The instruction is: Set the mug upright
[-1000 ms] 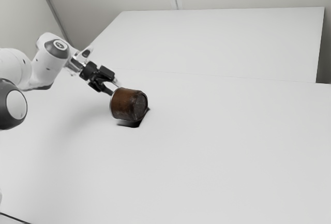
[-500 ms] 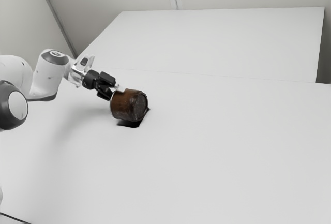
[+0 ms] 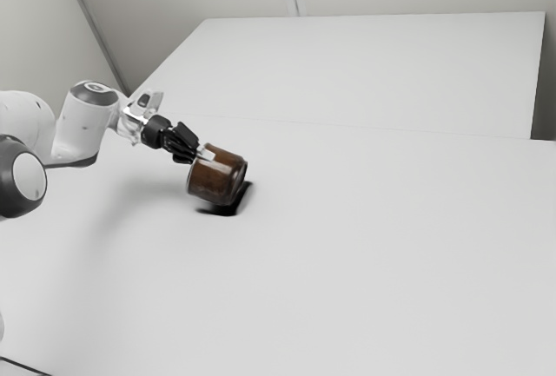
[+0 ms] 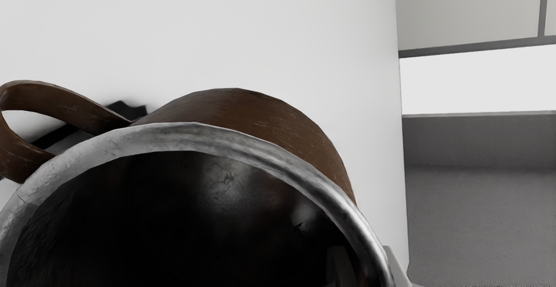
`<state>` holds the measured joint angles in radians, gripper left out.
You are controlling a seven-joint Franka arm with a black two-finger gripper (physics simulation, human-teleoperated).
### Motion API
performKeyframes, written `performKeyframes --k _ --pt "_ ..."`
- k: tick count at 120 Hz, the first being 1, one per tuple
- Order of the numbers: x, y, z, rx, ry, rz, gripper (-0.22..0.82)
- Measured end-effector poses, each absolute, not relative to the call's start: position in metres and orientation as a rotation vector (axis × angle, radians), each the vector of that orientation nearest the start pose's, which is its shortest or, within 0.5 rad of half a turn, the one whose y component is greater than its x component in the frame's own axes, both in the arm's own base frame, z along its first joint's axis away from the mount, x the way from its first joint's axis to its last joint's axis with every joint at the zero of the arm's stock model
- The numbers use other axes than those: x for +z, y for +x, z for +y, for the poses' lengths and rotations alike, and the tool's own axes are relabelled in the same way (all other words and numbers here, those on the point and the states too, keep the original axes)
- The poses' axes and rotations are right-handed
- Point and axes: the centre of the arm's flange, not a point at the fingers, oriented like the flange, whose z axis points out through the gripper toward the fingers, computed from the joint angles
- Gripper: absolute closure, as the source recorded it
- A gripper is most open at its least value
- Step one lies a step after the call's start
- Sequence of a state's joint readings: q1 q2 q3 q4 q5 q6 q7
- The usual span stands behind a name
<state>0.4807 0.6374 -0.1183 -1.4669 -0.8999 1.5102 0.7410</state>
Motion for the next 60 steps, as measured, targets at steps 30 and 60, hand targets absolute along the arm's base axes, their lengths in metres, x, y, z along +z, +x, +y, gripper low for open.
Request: performKeyframes --k 30,60 --pt "0.381 0.634 0.124 0.043 2.209 -0.280 0.76" --pt "0.402 0.586 0.055 -0.009 2.637 -0.583 0.79"
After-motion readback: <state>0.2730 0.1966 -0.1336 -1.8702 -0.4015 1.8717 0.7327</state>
